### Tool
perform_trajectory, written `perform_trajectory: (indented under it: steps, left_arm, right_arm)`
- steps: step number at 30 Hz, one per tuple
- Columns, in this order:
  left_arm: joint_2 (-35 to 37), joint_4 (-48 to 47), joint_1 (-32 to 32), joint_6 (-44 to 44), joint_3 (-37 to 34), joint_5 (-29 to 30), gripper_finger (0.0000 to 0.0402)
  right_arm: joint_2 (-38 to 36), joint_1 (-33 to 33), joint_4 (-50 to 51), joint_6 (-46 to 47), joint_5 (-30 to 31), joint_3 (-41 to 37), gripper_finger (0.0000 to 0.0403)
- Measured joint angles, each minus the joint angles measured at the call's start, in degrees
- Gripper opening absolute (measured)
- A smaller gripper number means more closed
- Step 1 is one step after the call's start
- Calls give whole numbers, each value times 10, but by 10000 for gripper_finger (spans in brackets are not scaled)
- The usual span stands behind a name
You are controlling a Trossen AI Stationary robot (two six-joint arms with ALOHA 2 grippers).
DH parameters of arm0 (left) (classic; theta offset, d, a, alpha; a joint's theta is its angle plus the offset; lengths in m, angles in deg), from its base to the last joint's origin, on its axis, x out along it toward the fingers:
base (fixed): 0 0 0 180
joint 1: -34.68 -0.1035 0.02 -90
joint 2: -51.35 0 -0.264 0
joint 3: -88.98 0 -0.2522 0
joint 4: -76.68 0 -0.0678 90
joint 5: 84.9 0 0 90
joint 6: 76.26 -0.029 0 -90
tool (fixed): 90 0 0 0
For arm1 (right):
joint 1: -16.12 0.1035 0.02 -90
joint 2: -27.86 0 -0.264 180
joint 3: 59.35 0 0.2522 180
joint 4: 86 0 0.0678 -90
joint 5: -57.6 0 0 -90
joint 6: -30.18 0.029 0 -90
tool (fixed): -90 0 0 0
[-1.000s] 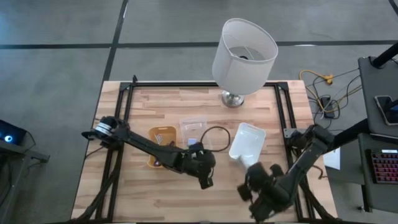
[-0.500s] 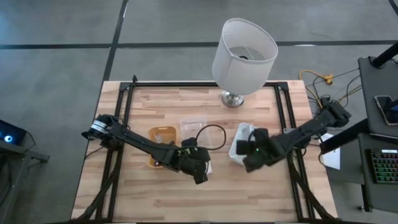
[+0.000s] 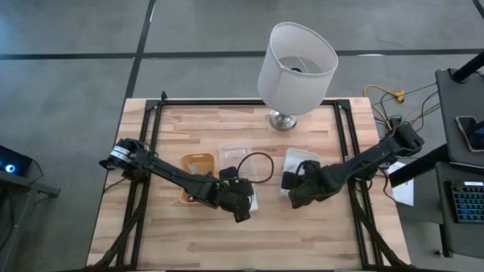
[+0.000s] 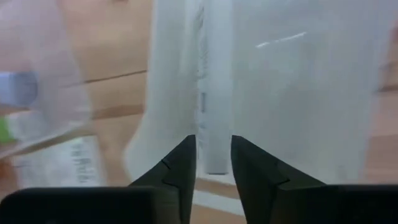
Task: Pick and place items into bin
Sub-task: Put the bottom card reader box into the white bin, then put the card reader box into the white bin
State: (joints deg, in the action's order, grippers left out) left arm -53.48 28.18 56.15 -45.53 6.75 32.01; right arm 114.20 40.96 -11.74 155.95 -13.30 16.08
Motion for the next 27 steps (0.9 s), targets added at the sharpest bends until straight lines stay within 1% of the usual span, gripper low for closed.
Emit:
perform_trajectory:
  steps: [5, 7, 9, 11, 12, 13, 15, 17, 20, 22, 25, 27]
  left_arm:
    - [0, 2, -8, -3, 0, 0, 0]
    - [0, 1, -9, -17, 0, -1, 0]
    - [4, -6, -9, -43, -1, -20, 0]
    - [11, -9, -8, -69, -4, -46, 0]
    - [18, -5, -8, -72, -7, -52, 0]
    - [21, -7, -8, -73, -11, -54, 0]
    - [29, -8, -8, -73, -20, -54, 0]
    - [38, -10, -8, -65, -35, -55, 0]
    - [68, -18, -6, -32, -67, -54, 0]
    - [95, -20, -3, 1, -99, -54, 0]
    - [144, -23, 3, 70, -159, -55, 0]
    - [180, -22, 8, 121, -199, -52, 0]
  right_arm:
    - [0, 0, 97, -55, -28, 41, 128]
    - [0, 4, 142, -73, -39, 58, 143]
    - [0, 17, 158, -113, -21, 78, 156]
    - [0, 37, 150, -210, 18, 101, 167]
    - [2, 48, 137, -275, 34, 114, 170]
    - [7, 58, 115, -350, 42, 126, 173]
    - [24, 79, 56, -496, 39, 146, 175]
    - [55, 90, 11, -617, 15, 170, 174]
    - [120, 92, -20, -735, -8, 214, 171]
    - [174, 84, -25, -775, -2, 248, 168]
    - [247, 66, -27, -785, 32, 300, 157]
    - [287, 53, -26, -790, 36, 330, 142]
